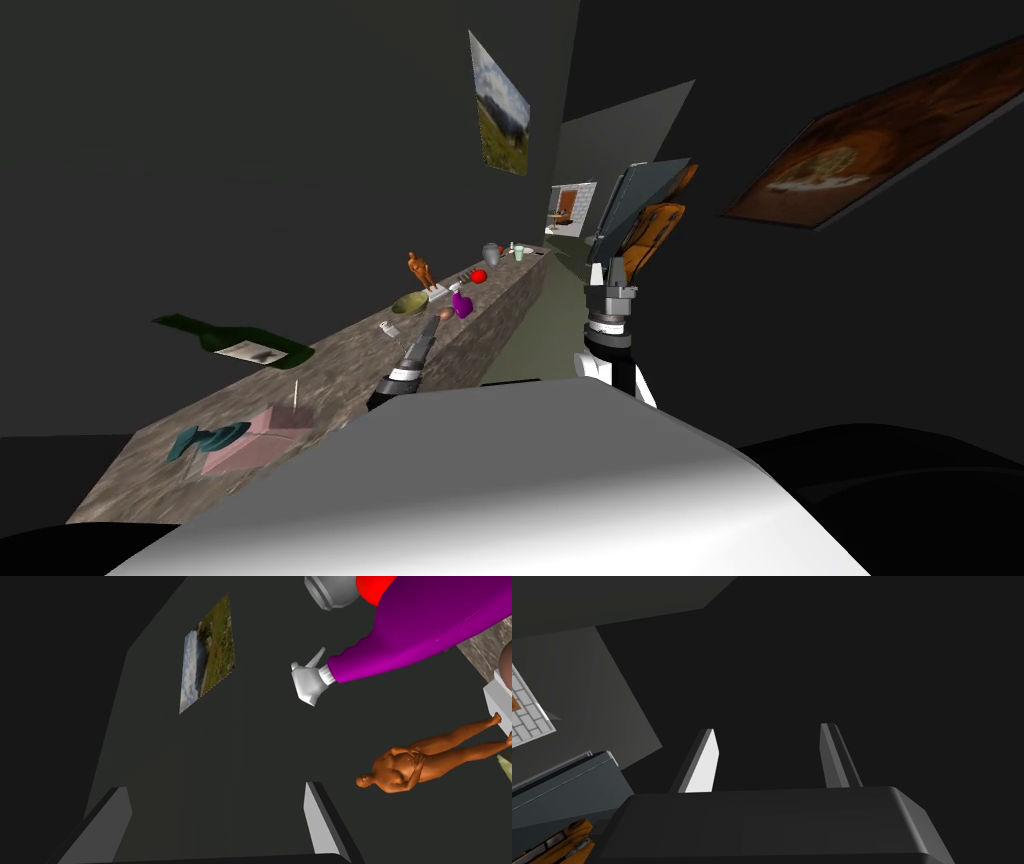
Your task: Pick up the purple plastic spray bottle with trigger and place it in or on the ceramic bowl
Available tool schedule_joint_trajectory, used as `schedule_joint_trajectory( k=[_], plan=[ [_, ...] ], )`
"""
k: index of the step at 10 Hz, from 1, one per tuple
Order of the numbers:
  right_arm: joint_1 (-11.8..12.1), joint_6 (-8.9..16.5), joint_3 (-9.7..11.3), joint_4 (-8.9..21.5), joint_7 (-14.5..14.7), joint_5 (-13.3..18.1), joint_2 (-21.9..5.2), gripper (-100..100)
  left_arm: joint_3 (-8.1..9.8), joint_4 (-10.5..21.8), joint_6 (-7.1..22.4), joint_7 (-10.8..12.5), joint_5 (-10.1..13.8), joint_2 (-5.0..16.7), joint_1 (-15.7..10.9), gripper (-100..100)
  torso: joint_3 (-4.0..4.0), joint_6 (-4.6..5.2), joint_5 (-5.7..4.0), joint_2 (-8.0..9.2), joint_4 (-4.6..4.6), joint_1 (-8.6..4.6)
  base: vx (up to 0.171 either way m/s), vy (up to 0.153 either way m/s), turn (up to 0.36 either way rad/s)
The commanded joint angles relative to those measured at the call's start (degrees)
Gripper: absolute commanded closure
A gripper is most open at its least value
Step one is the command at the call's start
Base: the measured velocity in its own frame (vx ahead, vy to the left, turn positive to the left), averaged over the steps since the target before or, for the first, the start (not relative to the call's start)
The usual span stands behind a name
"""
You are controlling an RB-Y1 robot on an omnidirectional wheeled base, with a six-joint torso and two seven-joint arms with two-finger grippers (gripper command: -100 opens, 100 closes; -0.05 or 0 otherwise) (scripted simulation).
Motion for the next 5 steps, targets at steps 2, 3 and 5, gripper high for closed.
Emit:
schedule_joint_trajectory(
  k=[2,3,5],
  plan=[
    [0.0,0.0,0.0,0.0,0.0,0.0,0.0,0,-0.13,3.08,0.43,-1.56,-2.7,4.18,1.04,-100,-0.01,0.01,0.0,-0.01,0.0,0.02,-0.004,0.044,-0.15],
    [0.0,0.0,0.0,0.0,0.0,0.0,0.0,0,-0.17,4.19,0.76,-2.12,-3.69,5.8,1.21,-100,-0.02,0.0,0.01,-0.03,0.0,0.05,0.006,0.038,-0.121],
    [0.0,0.0,0.0,0.0,0.0,0.0,0.0,0,-0.12,6.34,1.43,-3.2,-5.55,9.12,1.33,-100,-0.05,0.01,0.0,-0.09,-0.02,0.03,0.012,0.035,-0.163]
  ],
)
